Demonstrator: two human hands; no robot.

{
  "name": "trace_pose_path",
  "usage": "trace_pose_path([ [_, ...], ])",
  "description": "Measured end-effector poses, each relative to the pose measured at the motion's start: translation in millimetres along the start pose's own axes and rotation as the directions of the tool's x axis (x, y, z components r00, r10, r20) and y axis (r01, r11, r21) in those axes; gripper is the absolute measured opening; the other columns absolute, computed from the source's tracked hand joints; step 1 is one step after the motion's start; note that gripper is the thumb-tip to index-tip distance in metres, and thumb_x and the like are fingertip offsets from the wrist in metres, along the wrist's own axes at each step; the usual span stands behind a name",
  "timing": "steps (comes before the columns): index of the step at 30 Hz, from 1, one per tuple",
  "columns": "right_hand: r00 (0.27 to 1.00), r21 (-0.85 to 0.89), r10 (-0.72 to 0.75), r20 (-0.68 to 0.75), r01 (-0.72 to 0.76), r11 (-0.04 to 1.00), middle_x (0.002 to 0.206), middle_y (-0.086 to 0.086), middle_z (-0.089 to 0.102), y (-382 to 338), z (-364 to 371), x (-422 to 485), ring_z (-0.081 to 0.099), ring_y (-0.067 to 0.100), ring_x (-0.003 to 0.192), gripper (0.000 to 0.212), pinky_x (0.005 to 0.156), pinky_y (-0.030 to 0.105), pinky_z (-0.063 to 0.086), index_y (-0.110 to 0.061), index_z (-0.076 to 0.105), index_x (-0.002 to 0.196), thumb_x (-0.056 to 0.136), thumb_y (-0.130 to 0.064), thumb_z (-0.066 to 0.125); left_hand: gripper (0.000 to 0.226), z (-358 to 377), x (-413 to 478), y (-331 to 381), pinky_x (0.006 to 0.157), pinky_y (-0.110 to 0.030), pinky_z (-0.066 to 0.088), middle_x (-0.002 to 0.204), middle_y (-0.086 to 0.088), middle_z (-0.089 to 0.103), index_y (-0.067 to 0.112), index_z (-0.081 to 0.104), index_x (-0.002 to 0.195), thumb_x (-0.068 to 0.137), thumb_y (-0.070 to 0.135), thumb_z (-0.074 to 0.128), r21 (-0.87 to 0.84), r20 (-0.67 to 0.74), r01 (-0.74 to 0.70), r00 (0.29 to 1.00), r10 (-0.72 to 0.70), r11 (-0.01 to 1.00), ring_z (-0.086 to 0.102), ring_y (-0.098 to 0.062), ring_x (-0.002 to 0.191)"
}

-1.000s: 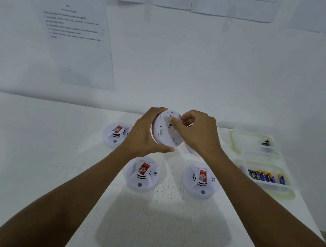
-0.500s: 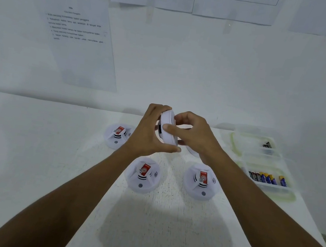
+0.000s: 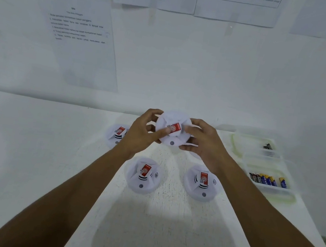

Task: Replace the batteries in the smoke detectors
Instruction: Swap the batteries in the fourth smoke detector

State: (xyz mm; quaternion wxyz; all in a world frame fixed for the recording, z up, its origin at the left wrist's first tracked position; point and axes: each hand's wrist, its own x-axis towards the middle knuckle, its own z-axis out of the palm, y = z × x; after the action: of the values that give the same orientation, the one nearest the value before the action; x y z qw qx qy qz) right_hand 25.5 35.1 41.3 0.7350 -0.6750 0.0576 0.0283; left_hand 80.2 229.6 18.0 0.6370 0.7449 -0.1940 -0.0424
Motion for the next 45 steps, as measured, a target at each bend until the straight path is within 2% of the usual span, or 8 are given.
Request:
trace_pose_path([
  [4, 0.984, -0.139, -0.175, -0.034, 0.168, 0.976, 0.113, 0.009, 0.068, 12, 2, -5, 0.071, 0.025, 0.094, 0.061, 0.074, 0.036, 0.06, -0.029, 0.052, 0.131, 0.079, -0.01, 0.08, 0.057, 0, -3, -5, 0.067, -0.034, 0.06, 0.125, 0.002, 0.059, 0.027, 0.046, 0.135, 0.084, 0.03, 0.072, 0.01, -0.018, -0.03, 0.999, 0.03, 1.0, 0.068, -0.02, 0.101],
  [10, 0.91, -0.418, -0.412, -0.056, 0.353, 0.837, 0.114, -0.007, 0.066, 21, 15, -7, 0.071, 0.014, 0.09, 0.057, 0.072, 0.028, 0.061, -0.026, 0.056, 0.122, 0.074, -0.018, 0.084, 0.056, -1, -10, -7, 0.068, -0.035, 0.061, 0.13, 0.0, 0.058, 0.019, 0.05, 0.135, 0.083, 0.022, 0.073, 0.063, -0.038, -0.108, 0.993, 0.11, 0.992, 0.067, -0.019, 0.101],
  [16, 0.914, -0.448, -0.405, -0.026, 0.352, 0.822, 0.11, -0.012, 0.064, 24, 19, -14, 0.071, 0.007, 0.089, 0.055, 0.073, 0.026, 0.061, -0.025, 0.053, 0.123, 0.077, -0.018, 0.082, 0.055, -2, -19, -10, 0.064, -0.03, 0.06, 0.124, -0.004, 0.062, 0.017, 0.053, 0.131, 0.081, 0.021, 0.075, 0.092, -0.063, -0.133, 0.988, 0.139, 0.987, 0.069, -0.022, 0.095],
  [20, 0.916, -0.426, -0.4, -0.02, 0.354, 0.832, 0.111, -0.018, 0.061, 25, 20, -20, 0.067, -0.001, 0.093, 0.055, 0.072, 0.016, 0.056, -0.03, 0.051, 0.12, 0.077, -0.017, 0.082, 0.05, 1, -26, -10, 0.069, -0.025, 0.059, 0.121, 0.007, 0.062, 0.024, 0.053, 0.127, 0.082, 0.017, 0.074, 0.059, -0.063, -0.114, 0.991, 0.117, 0.992, 0.068, -0.016, 0.097],
  [25, 0.914, -0.418, -0.403, -0.047, 0.348, 0.839, 0.118, -0.004, 0.063, 28, 18, -22, 0.067, 0.014, 0.102, 0.055, 0.079, 0.025, 0.06, -0.025, 0.053, 0.122, 0.076, -0.017, 0.082, 0.05, 2, -30, -8, 0.073, -0.028, 0.059, 0.122, 0.005, 0.063, 0.021, 0.055, 0.128, 0.081, 0.02, 0.075, 0.056, -0.043, -0.123, 0.991, 0.126, 0.991, 0.068, -0.014, 0.098],
  [34, 0.92, -0.429, -0.386, -0.067, 0.323, 0.843, 0.11, -0.011, 0.063, 28, 15, -27, 0.07, 0.01, 0.09, 0.056, 0.077, 0.031, 0.061, -0.03, 0.052, 0.12, 0.075, -0.019, 0.084, 0.052, 5, -31, -3, 0.069, -0.02, 0.056, 0.118, 0.013, 0.062, 0.016, 0.055, 0.131, 0.082, 0.018, 0.074, 0.069, -0.026, -0.133, 0.99, 0.135, 0.989, 0.067, -0.003, 0.096],
  [42, 0.916, -0.43, -0.398, -0.06, 0.336, 0.838, 0.115, -0.003, 0.065, 30, 17, -28, 0.071, 0.013, 0.089, 0.057, 0.076, 0.033, 0.061, -0.028, 0.052, 0.122, 0.075, -0.018, 0.083, 0.053, 3, -34, -3, 0.069, -0.021, 0.056, 0.12, 0.008, 0.064, 0.016, 0.055, 0.132, 0.083, 0.017, 0.074, 0.083, -0.023, -0.13, 0.991, 0.132, 0.988, 0.069, -0.008, 0.092],
  [45, 0.919, -0.426, -0.39, -0.061, 0.329, 0.843, 0.115, -0.004, 0.064, 32, 17, -28, 0.071, 0.013, 0.09, 0.057, 0.075, 0.033, 0.062, -0.029, 0.052, 0.121, 0.075, -0.02, 0.083, 0.053, 3, -36, -6, 0.073, -0.029, 0.06, 0.12, 0.001, 0.067, 0.018, 0.054, 0.133, 0.084, 0.019, 0.073, 0.102, -0.027, -0.129, 0.991, 0.133, 0.986, 0.07, -0.014, 0.091],
])
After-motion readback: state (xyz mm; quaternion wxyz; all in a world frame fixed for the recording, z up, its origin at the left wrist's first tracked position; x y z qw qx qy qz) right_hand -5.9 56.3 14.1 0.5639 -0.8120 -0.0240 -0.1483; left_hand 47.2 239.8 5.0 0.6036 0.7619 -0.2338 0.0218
